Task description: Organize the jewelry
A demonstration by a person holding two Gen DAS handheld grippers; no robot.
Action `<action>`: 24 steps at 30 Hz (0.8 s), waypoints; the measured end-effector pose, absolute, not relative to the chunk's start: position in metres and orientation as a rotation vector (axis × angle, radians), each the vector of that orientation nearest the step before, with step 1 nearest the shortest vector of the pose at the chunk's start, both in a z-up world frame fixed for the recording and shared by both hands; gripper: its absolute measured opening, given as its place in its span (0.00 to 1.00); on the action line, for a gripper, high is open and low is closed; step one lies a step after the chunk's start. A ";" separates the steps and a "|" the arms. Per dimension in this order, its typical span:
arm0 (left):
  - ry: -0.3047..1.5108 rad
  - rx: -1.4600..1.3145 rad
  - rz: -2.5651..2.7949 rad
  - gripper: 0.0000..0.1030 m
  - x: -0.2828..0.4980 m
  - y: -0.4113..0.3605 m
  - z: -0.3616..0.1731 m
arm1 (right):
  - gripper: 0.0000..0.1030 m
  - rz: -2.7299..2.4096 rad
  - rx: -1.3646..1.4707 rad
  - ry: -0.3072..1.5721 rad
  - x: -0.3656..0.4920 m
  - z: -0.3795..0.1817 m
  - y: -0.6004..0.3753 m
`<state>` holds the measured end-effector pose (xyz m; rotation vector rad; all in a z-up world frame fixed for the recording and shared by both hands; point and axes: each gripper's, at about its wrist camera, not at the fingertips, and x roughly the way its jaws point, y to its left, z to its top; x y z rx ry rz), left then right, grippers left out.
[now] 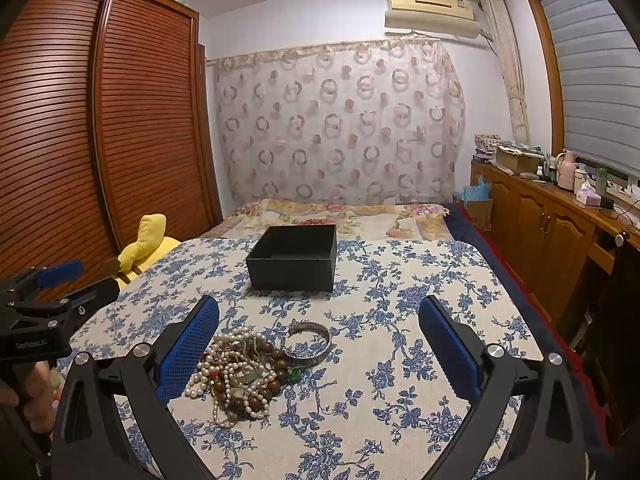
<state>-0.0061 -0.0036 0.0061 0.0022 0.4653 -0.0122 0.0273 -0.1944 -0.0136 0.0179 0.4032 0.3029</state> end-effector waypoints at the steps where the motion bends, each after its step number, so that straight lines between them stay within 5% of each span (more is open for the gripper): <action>1: 0.466 0.002 -0.012 0.93 -0.006 -0.003 0.006 | 0.98 0.303 0.018 0.403 0.028 -0.014 -0.194; 24: 0.444 0.002 -0.017 0.93 -0.011 -0.004 0.013 | 0.98 0.305 0.020 0.399 0.026 -0.012 -0.194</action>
